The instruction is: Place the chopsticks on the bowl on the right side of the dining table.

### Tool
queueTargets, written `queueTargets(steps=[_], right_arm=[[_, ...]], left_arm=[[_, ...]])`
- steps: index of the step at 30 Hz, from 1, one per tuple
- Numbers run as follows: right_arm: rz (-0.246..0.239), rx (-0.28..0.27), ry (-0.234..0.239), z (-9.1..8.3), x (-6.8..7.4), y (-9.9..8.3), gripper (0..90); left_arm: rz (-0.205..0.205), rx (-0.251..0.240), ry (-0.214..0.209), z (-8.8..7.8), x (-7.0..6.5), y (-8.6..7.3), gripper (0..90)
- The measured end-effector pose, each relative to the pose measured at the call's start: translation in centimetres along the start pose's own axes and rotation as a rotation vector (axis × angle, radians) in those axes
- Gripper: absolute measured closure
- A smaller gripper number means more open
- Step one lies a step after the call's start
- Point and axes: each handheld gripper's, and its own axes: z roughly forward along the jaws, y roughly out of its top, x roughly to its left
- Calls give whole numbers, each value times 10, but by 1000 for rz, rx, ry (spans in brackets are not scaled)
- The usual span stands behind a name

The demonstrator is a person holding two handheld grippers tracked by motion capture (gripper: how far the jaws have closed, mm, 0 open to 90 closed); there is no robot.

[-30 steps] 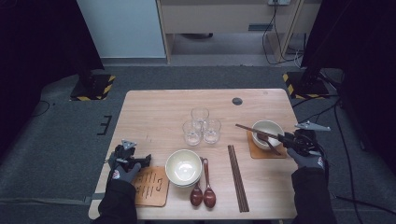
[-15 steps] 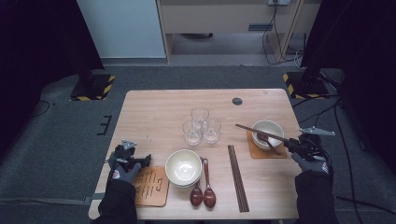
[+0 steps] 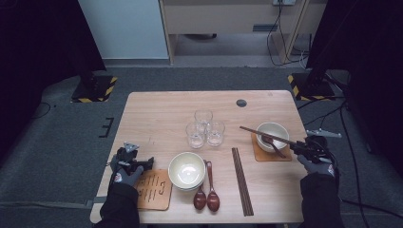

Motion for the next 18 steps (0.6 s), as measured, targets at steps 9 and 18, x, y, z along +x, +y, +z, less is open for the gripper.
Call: queueTargets(steps=[9,18], right_arm=[[0,-4,-14,4,-2,1,614],[16,-22,-14,7,-4,4,560]], left_arm=[[0,0,0,0,0,0,0],[0,0,0,0,0,0,0]])
